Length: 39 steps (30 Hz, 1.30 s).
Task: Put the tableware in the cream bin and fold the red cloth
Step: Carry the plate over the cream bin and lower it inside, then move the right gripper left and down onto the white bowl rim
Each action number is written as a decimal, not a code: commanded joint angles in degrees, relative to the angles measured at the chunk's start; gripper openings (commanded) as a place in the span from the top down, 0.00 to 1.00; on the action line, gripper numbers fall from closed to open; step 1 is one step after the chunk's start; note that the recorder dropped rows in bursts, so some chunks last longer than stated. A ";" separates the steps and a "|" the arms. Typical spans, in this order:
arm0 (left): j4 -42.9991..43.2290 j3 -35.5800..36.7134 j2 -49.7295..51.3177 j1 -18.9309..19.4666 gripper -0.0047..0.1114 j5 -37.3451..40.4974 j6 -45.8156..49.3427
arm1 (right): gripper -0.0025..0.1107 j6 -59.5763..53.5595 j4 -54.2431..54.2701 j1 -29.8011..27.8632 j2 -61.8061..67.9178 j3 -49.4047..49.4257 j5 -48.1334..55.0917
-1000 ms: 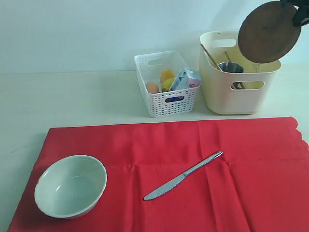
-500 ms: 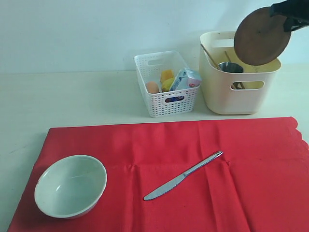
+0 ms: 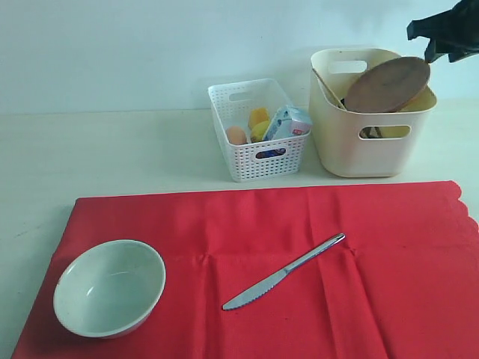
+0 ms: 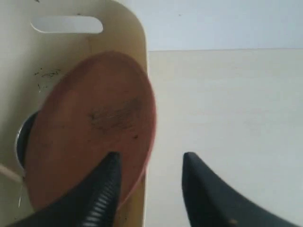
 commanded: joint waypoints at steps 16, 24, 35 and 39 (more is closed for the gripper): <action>0.08 0.14 -0.34 0.12 0.96 -0.45 -0.04 | 0.39 -12.84 27.45 -0.04 -14.52 -0.44 12.89; 0.08 0.14 -0.34 0.12 0.96 -0.45 -0.04 | 0.46 -13.24 30.09 -0.04 -15.39 -0.44 21.41; 0.08 0.14 -0.34 0.12 0.96 -0.45 -0.04 | 0.48 -15.51 31.14 9.44 -15.39 -0.44 23.87; 0.08 0.14 -0.34 0.12 0.96 -0.45 -0.04 | 0.48 -17.12 31.14 15.26 -15.25 -0.44 23.77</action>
